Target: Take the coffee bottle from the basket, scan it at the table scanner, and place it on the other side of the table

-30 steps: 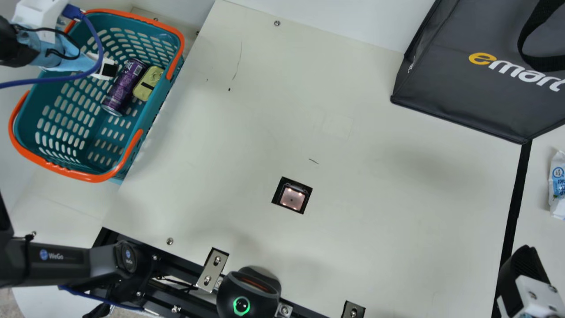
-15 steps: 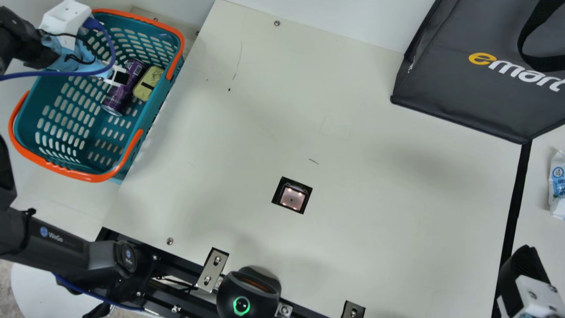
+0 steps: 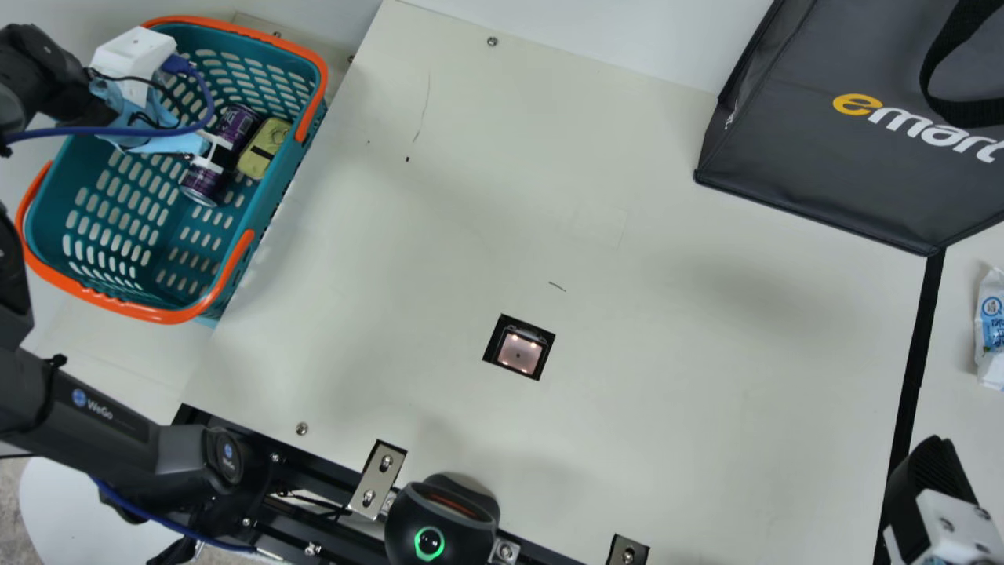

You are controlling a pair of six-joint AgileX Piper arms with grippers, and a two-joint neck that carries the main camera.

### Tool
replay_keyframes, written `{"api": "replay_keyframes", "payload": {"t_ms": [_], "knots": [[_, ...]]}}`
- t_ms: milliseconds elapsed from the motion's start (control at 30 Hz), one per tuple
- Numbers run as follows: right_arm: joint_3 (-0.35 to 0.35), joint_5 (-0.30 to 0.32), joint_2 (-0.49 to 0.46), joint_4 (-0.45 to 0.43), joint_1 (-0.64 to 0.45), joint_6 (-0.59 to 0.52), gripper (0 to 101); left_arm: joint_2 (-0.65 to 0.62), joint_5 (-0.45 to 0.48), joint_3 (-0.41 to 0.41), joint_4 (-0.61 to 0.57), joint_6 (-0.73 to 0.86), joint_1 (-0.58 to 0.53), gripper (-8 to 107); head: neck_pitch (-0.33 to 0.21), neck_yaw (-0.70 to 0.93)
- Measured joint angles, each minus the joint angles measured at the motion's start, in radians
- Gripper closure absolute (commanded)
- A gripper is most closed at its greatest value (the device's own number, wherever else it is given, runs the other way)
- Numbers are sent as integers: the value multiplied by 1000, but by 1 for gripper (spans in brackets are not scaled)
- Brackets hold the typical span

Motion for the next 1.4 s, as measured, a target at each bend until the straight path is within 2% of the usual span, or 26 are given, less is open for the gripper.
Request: {"api": "replay_keyframes", "payload": {"t_ms": [467, 900, 1167, 1400], "knots": [[0, -1, 0, 0, 0, 0, 6, 12, 26, 11, -18, -64, 5, 9, 0, 2], [0, -1, 0, 0, 0, 0, 6, 46, 92, -32, -97, -113, -16, 9, -2, 0], [0, -1, 0, 0, 0, 0, 6, 78, 86, -51, -122, -141, -41, 9, 0, 2], [0, -1, 0, 0, 0, 0, 6, 104, 62, -64, -131, -154, -60, 56, 0, 2]]}}
